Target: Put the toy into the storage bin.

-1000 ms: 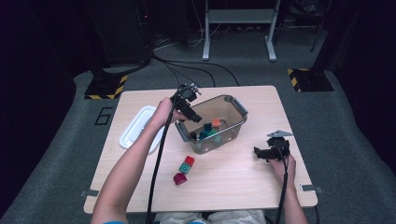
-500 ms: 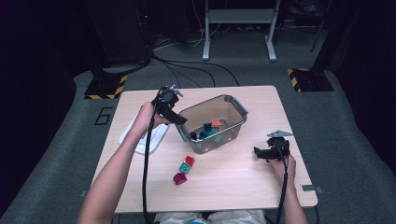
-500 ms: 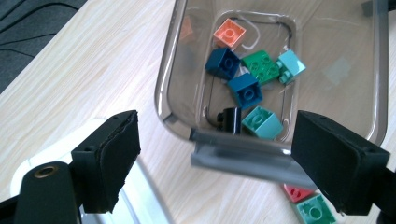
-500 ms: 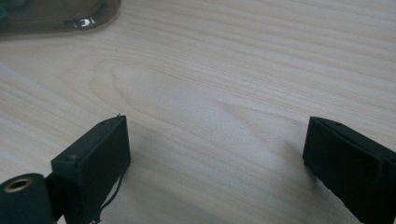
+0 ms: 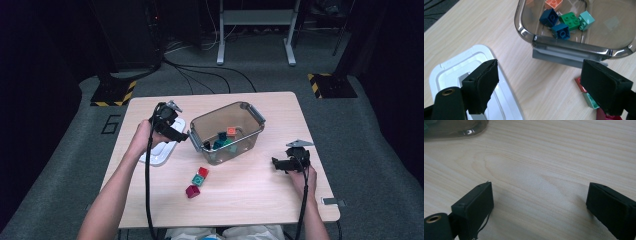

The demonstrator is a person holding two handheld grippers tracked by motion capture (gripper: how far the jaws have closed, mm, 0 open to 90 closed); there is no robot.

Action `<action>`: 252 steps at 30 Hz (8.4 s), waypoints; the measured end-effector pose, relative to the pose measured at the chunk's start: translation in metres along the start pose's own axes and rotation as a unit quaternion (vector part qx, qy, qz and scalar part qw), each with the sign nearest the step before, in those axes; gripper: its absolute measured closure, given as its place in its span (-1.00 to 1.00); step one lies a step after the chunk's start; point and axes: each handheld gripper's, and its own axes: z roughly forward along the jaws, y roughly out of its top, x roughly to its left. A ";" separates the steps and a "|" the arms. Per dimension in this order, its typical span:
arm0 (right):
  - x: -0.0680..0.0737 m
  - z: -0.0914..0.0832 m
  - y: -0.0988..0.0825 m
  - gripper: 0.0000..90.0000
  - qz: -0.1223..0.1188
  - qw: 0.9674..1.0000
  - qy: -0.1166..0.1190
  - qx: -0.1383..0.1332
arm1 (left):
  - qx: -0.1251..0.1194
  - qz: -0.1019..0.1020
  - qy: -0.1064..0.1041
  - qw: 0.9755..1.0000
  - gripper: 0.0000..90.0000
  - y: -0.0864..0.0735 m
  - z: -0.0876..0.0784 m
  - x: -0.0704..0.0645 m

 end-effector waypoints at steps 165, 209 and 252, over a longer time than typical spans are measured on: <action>0.000 0.000 0.000 -0.85 0.000 1.000 0.000 0.000 | -0.010 0.002 0.004 1.000 0.31 -0.008 -0.025 -0.026; 0.000 0.000 0.000 -0.85 0.000 1.000 0.001 0.000 | 0.048 0.037 -0.003 0.998 0.31 0.106 0.045 -0.023; 0.000 0.000 0.000 -0.85 0.000 1.000 0.001 0.000 | 0.037 0.028 -0.002 0.999 -0.57 0.089 0.029 -0.034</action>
